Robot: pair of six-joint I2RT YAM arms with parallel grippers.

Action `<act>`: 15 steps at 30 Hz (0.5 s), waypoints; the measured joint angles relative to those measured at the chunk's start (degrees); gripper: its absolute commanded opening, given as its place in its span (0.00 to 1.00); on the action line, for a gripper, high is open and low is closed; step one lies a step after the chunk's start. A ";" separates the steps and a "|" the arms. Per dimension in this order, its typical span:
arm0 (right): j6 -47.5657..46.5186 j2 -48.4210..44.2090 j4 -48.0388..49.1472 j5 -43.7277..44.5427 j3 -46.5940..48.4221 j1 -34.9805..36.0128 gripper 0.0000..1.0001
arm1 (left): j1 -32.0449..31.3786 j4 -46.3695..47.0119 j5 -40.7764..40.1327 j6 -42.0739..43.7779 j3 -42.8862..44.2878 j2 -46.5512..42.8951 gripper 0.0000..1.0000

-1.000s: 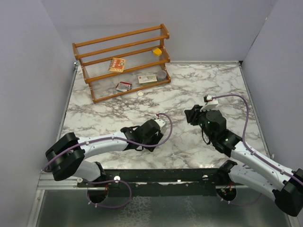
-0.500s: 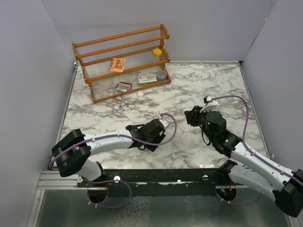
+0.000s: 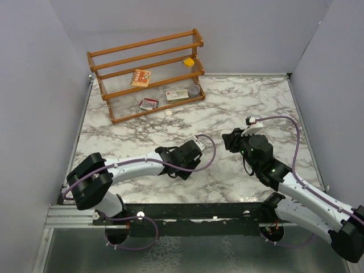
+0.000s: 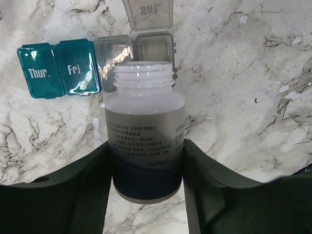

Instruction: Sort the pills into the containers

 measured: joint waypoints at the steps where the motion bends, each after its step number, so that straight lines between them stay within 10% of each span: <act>1: 0.00 0.00 0.00 0.00 0.00 0.00 0.34 | 0.00 -0.39 -0.04 0.00 0.33 0.15 0.00; 15: 0.00 0.00 0.37 -0.02 -0.33 0.00 0.34 | -0.09 -6.16 -0.17 -0.02 3.02 2.12 0.00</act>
